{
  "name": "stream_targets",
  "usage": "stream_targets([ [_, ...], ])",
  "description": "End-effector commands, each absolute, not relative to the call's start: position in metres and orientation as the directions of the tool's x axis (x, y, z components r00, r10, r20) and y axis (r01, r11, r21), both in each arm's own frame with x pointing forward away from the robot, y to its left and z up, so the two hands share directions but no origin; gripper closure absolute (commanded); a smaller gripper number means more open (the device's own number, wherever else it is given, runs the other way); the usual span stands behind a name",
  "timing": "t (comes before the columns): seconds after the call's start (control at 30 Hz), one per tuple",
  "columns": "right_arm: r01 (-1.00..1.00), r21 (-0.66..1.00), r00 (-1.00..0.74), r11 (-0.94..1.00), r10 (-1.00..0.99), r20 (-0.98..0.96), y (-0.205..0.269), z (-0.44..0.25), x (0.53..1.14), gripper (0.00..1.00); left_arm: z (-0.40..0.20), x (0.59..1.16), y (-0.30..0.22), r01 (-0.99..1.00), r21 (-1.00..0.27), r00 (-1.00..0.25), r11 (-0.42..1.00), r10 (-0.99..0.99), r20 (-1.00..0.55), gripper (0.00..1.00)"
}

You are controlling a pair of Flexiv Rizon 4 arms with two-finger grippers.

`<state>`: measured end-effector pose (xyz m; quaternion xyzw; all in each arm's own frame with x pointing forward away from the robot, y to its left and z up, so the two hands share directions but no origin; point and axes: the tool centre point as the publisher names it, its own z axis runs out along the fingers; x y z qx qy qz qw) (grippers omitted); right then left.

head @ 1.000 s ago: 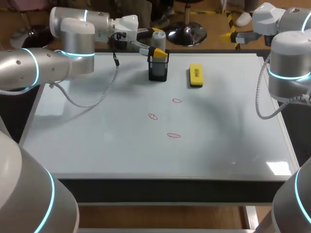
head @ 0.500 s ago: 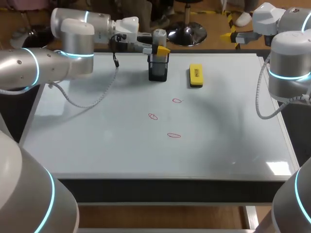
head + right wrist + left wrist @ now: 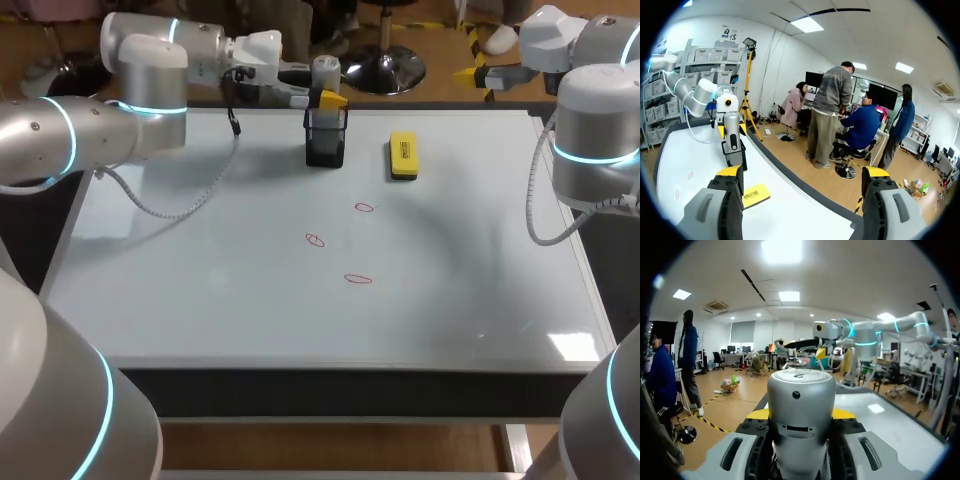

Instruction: Pick up the inspection probe, press it on each red-marked spot on the whiteboard one by one, put down the probe, pick up the eraser, and wipe off all the red marks.

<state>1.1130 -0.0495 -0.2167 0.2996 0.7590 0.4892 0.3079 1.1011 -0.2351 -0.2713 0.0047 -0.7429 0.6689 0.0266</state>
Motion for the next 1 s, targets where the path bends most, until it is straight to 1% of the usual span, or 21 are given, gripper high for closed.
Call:
stream_targets([
  [0.03, 0.154, 0.927, -0.631, 0.342, 0.756, -0.174, -0.050, -0.217, 1.113, 0.00, -0.258, 1.093, -0.232, -0.033, -0.993, -0.999, 0.115, 0.003, 0.034, 1.00],
  [0.57, 0.154, 0.927, -0.631, 0.342, 0.756, -0.174, -0.050, -0.217, 1.113, 0.00, -0.225, 1.099, -0.234, -0.011, -0.994, -1.000, 0.111, 0.009, 0.013, 1.00],
  [0.63, 0.154, 0.927, -0.631, 0.342, 0.756, -0.174, -0.050, -0.217, 1.113, 0.00, -0.221, 1.101, -0.235, -0.033, -0.993, -0.999, 0.118, -0.009, 0.033, 1.00],
  [1.0, 0.154, 0.927, -0.631, 0.342, 0.756, -0.174, -0.050, -0.217, 1.113, 0.00, -0.190, 1.106, -0.226, -0.014, -0.993, -1.000, 0.115, -0.026, 0.011, 1.00],
])
